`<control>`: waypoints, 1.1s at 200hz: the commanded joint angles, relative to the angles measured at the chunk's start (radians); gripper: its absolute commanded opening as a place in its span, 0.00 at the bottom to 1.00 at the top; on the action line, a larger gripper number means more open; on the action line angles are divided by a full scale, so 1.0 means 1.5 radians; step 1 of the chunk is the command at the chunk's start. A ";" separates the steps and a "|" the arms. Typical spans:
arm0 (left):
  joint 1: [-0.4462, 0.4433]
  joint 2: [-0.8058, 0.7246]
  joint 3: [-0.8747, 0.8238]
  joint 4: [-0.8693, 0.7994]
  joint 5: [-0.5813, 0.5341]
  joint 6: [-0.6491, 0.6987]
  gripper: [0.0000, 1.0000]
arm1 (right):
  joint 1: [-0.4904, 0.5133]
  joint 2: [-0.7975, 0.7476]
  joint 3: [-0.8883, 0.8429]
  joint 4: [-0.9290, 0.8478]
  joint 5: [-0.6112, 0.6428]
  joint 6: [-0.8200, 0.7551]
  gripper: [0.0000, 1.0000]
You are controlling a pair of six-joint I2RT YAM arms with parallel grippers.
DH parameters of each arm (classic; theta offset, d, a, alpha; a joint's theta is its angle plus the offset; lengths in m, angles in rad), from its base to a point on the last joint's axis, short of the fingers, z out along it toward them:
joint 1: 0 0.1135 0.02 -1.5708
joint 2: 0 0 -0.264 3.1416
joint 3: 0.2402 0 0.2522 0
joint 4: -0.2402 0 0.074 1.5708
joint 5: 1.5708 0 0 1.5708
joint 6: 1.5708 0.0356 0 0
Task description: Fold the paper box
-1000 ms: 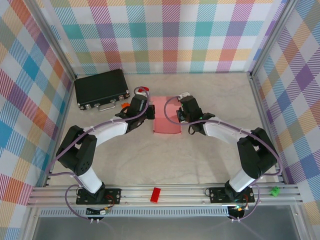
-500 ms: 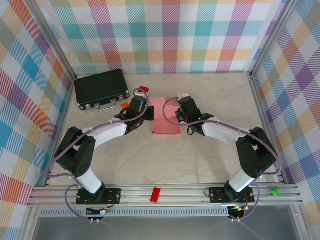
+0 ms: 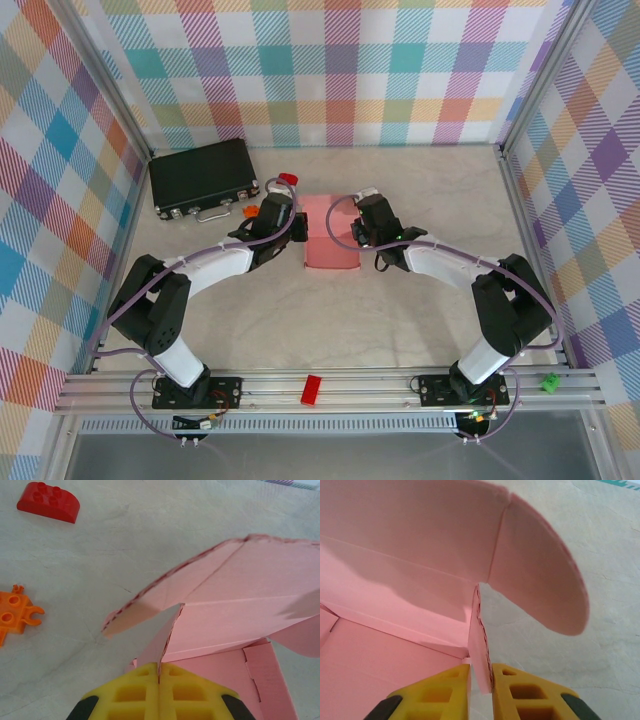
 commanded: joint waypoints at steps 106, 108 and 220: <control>-0.008 -0.033 -0.033 0.051 0.009 -0.035 0.00 | 0.006 0.009 0.000 -0.021 -0.025 0.085 0.05; -0.008 -0.032 -0.033 0.051 0.008 -0.036 0.00 | 0.007 0.009 0.000 -0.021 -0.025 0.087 0.05; -0.021 -0.049 -0.108 0.147 0.000 -0.062 0.00 | 0.056 -0.006 -0.084 0.107 0.050 0.114 0.05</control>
